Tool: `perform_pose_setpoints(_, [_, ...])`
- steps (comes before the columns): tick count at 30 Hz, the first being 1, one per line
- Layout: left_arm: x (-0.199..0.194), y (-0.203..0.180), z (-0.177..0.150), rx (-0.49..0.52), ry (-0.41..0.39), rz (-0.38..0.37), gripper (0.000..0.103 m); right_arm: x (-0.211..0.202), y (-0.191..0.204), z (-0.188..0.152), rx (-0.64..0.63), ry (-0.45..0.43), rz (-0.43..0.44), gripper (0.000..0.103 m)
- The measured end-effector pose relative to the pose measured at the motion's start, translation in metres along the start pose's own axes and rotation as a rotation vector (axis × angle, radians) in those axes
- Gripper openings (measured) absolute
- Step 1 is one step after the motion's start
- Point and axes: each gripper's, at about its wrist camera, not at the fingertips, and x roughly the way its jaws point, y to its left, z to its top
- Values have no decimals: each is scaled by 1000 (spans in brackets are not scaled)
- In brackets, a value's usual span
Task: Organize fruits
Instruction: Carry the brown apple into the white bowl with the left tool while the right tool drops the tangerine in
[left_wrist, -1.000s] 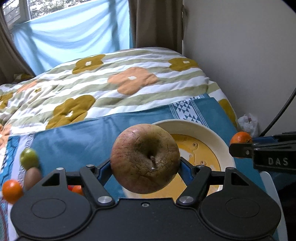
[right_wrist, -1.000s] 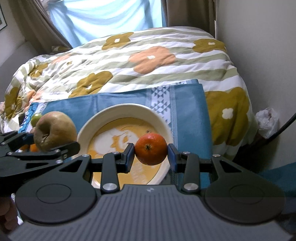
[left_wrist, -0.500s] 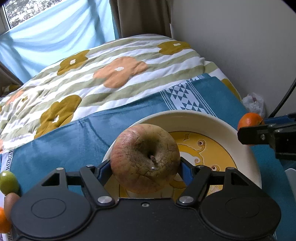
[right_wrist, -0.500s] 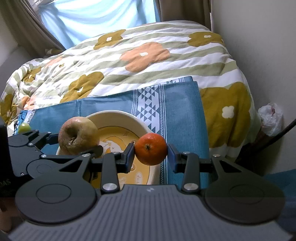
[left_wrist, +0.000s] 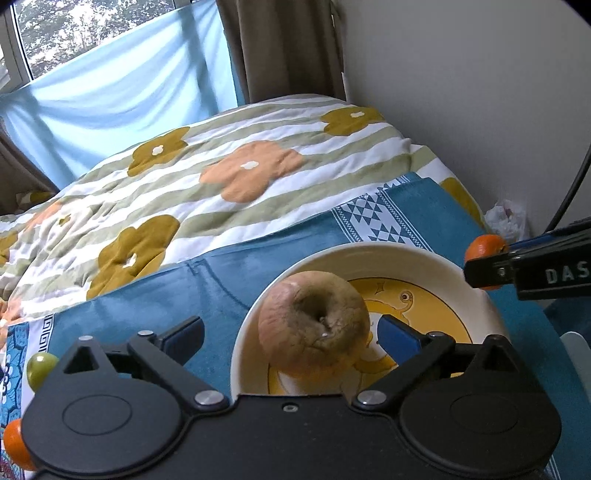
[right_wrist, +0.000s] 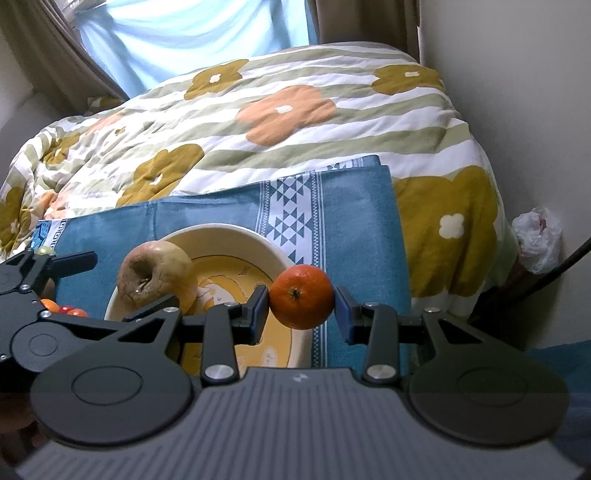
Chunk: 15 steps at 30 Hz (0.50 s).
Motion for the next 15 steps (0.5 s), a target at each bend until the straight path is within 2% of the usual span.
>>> perform_pose_setpoints(8, [-12,12,-9,-23,6,14,101,11,19,5,-66,-5,43,53])
perform_pose_setpoints(15, [-21,25,-23,-47,26,50,102,28,40,7,-202,-34,84,53])
